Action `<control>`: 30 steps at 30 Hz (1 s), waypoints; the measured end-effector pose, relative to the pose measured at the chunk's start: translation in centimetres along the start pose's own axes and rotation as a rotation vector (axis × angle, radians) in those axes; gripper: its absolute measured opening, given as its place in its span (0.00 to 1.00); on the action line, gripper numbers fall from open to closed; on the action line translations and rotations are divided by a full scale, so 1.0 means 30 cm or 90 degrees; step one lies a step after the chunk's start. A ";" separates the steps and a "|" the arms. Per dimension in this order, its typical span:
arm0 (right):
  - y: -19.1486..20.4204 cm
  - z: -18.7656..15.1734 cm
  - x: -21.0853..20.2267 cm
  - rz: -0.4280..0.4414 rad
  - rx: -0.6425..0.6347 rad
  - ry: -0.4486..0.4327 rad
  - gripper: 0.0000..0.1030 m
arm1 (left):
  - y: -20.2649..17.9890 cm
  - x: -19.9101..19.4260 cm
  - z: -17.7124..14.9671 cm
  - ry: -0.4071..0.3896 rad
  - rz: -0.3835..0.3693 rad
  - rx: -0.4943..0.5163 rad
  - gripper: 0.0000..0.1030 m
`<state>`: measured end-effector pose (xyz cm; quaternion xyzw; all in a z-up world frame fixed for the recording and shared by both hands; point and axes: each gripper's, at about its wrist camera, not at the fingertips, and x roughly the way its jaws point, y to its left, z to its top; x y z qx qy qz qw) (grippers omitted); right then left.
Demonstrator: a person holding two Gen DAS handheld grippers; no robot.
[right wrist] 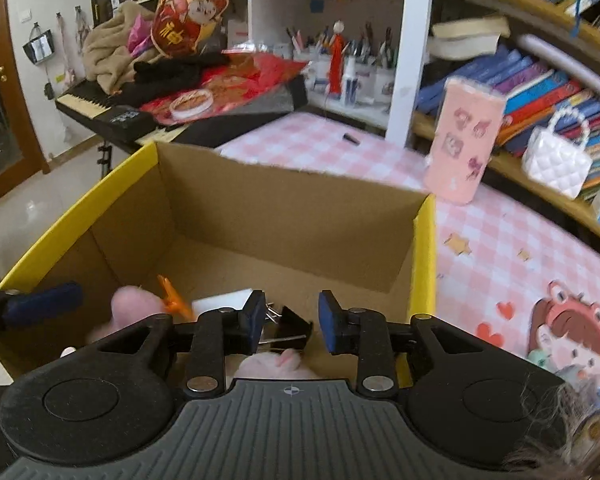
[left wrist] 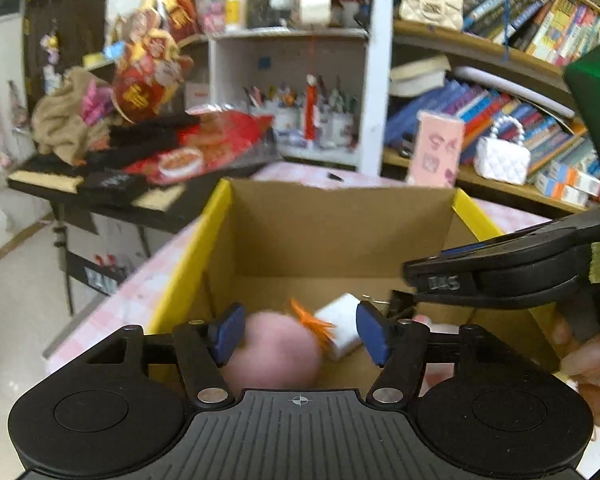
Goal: Organize objects
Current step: 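Open both tools to drop the clip and fuzzy toy into the box, then lift both open tools away from the box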
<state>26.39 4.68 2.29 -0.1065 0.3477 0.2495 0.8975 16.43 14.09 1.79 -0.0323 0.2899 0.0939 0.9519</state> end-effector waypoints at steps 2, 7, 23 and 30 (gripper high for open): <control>-0.005 0.004 -0.029 -0.001 0.005 -0.020 0.27 | 0.014 -0.025 0.004 -0.008 0.004 -0.011 0.61; -0.026 -0.002 -0.119 -0.021 0.031 -0.065 0.27 | 0.045 -0.108 0.016 -0.040 -0.002 -0.044 0.63; -0.016 -0.223 -0.417 -0.139 0.141 -0.131 0.30 | 0.077 -0.344 -0.071 -0.080 -0.023 -0.035 0.77; 0.071 -0.383 -0.455 -0.158 0.160 -0.066 0.33 | 0.072 -0.390 -0.182 -0.029 -0.031 -0.005 0.79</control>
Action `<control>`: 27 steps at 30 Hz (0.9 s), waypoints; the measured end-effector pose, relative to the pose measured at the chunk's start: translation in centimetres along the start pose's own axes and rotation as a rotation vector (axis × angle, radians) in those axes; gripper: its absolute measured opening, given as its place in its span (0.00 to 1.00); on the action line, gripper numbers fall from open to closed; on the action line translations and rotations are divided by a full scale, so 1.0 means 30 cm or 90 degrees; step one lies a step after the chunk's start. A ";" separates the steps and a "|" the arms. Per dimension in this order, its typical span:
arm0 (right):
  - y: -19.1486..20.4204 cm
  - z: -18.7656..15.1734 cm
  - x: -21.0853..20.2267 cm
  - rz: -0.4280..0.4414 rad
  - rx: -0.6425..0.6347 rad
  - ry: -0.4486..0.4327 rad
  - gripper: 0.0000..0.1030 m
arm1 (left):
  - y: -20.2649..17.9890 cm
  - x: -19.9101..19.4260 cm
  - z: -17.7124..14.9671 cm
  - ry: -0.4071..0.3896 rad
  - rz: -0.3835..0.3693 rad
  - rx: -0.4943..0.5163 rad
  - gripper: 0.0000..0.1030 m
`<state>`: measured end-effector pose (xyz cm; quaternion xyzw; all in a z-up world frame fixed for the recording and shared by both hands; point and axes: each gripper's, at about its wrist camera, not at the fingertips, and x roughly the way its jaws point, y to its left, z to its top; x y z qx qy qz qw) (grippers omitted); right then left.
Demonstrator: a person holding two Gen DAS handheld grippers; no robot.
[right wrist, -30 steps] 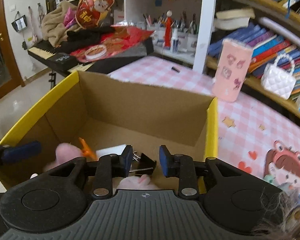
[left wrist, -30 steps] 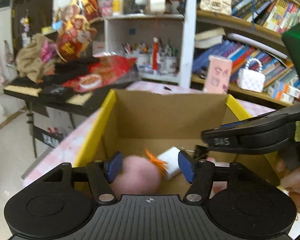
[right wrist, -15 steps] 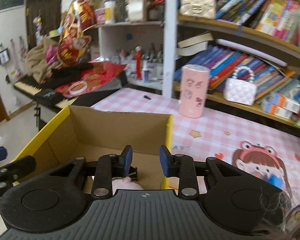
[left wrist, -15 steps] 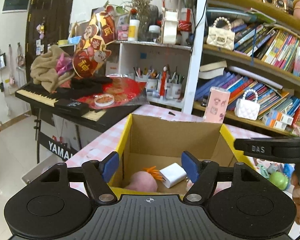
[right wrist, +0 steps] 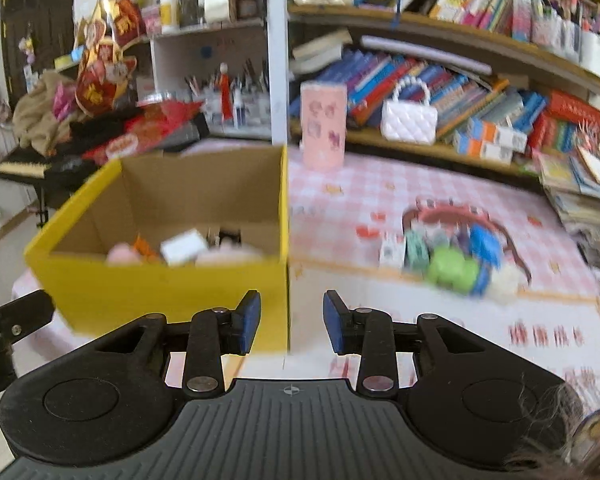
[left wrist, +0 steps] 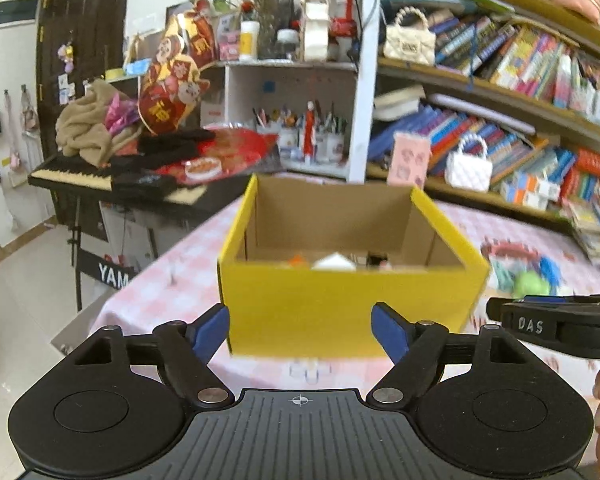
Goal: Organize objects
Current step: 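Lift both open tools away from the box, then move both open tools from the box toward the toy cluster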
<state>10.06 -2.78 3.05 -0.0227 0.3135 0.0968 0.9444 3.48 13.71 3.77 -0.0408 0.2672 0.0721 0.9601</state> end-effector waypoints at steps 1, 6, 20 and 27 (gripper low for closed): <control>0.009 -0.026 -0.012 -0.003 -0.001 0.007 0.34 | -0.003 -0.010 -0.018 0.006 0.000 0.005 0.82; 0.052 -0.154 -0.070 -0.012 -0.027 0.035 0.37 | -0.004 -0.051 -0.102 0.036 -0.003 0.021 0.82; 0.024 -0.315 -0.170 -0.071 0.011 0.068 0.42 | -0.033 -0.084 -0.203 0.082 -0.066 0.064 0.84; -0.039 -0.364 -0.231 -0.135 0.051 0.069 0.44 | -0.114 -0.080 -0.233 0.096 -0.139 0.106 0.84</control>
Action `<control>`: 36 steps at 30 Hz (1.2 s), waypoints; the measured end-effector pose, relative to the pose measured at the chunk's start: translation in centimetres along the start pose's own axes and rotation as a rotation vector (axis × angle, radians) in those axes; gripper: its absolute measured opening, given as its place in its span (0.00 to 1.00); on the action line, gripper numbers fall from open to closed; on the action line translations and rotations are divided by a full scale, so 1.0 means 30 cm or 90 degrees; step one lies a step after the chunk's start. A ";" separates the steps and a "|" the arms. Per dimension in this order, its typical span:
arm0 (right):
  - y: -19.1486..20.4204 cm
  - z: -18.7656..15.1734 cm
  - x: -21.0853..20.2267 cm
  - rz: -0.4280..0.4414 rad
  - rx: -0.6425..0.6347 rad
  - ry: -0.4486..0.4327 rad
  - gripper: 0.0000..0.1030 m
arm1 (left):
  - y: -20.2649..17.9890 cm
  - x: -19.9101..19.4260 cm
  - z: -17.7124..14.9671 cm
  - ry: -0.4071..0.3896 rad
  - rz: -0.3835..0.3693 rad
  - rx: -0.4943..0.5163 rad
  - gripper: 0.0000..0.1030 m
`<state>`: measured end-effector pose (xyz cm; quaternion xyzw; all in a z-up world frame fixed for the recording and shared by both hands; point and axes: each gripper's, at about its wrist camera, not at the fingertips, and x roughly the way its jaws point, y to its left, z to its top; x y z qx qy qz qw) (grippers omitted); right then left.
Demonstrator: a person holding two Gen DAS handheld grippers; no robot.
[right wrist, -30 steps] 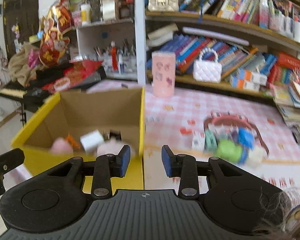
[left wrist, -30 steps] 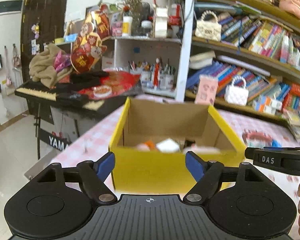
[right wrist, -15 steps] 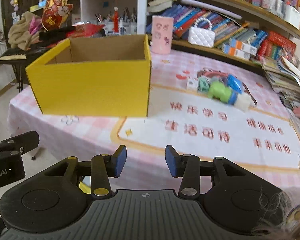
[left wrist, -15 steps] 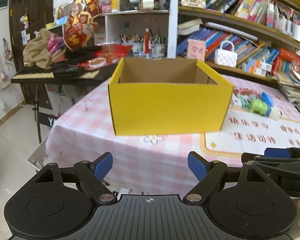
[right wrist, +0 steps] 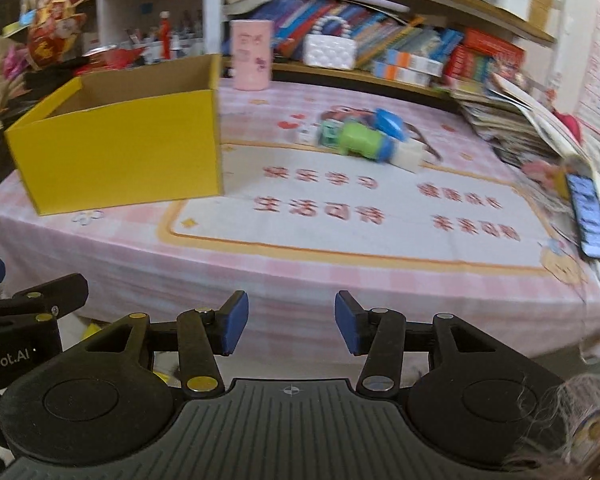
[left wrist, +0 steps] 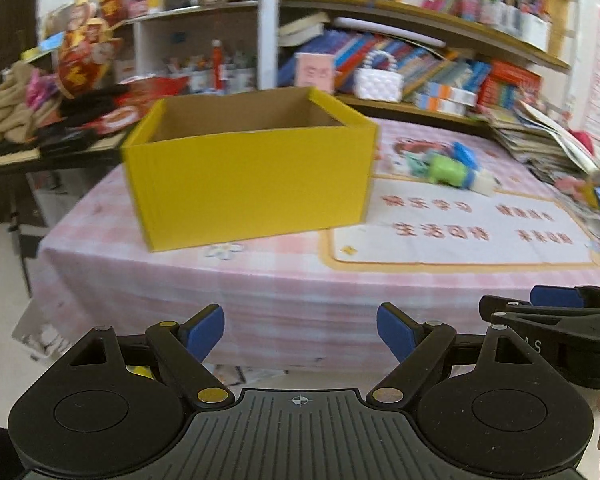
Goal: Organize objects
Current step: 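Move both open tools from the box toward the toy cluster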
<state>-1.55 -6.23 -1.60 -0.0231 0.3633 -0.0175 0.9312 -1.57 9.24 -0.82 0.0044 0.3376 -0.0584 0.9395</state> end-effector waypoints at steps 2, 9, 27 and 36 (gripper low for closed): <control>-0.027 -0.009 -0.005 -0.019 0.020 0.006 0.45 | -0.020 0.007 0.005 0.003 -0.016 0.016 0.84; -0.098 -0.021 -0.017 -0.075 0.082 0.017 0.49 | -0.078 0.029 0.013 0.011 -0.067 0.067 0.87; -0.174 -0.009 -0.011 -0.142 0.107 0.023 0.53 | -0.171 0.090 0.060 0.019 -0.131 0.105 0.87; -0.209 0.012 0.029 -0.149 0.099 0.033 0.57 | -0.213 0.137 0.088 0.026 -0.137 0.105 0.87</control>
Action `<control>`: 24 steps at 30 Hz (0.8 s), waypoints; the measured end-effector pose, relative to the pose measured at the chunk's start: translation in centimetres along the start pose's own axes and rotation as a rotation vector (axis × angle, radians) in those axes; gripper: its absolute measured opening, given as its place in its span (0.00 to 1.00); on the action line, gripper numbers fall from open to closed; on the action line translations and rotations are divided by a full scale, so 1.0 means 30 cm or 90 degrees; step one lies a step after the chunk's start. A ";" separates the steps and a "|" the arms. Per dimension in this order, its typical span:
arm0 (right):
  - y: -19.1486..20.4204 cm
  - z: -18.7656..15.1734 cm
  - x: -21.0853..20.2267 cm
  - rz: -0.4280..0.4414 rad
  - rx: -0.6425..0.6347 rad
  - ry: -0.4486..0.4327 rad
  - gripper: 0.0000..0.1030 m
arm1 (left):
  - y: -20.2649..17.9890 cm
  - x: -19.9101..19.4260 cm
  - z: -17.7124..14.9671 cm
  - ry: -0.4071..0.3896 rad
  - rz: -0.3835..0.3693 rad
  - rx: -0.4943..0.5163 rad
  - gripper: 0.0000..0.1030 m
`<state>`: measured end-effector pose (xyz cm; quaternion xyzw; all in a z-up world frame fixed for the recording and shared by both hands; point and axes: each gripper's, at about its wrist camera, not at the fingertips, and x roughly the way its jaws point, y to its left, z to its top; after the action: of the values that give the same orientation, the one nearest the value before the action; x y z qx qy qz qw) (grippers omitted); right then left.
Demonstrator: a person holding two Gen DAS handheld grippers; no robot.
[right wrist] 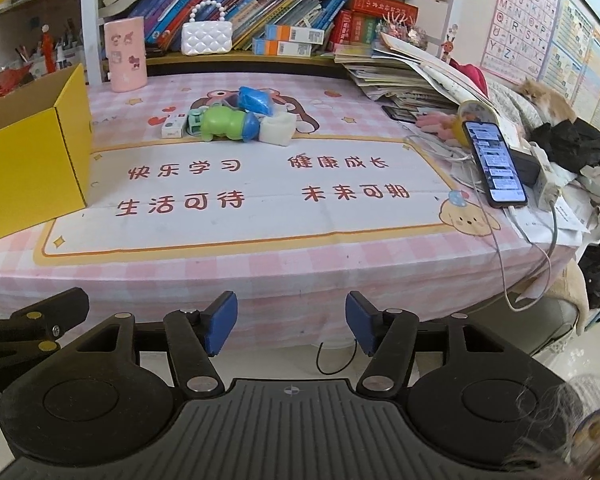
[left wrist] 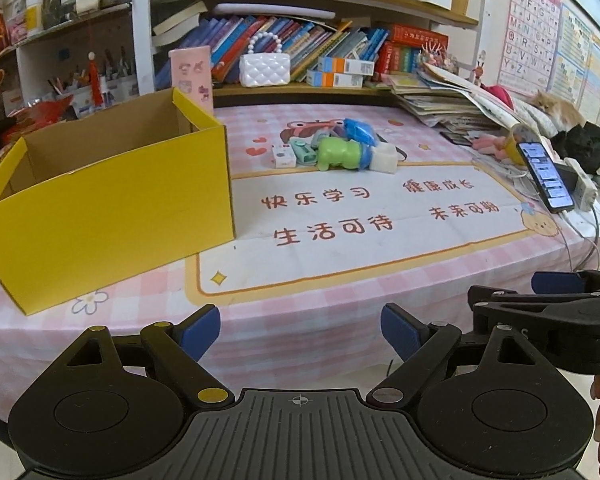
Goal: Organize objects
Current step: 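Move both open tools from the box toward the toy cluster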
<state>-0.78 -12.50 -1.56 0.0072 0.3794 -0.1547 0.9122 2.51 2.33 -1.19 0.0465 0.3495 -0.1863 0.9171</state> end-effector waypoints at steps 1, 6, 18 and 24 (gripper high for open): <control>0.000 0.003 0.005 0.002 -0.004 -0.001 0.57 | -0.005 0.007 0.003 0.001 0.000 0.001 0.87; -0.017 0.028 0.044 0.011 -0.013 -0.002 0.57 | -0.031 0.048 0.031 0.003 0.002 0.005 0.87; -0.151 0.146 0.172 0.015 0.002 -0.003 0.59 | -0.155 0.172 0.148 -0.001 0.016 0.024 0.87; -0.227 0.212 0.240 0.017 0.005 -0.005 0.59 | -0.205 0.238 0.206 -0.009 0.032 0.013 0.87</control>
<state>6.43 -21.80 -1.34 0.0152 0.3751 -0.1440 0.9156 8.98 -6.90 -0.97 0.0634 0.3396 -0.1673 0.9234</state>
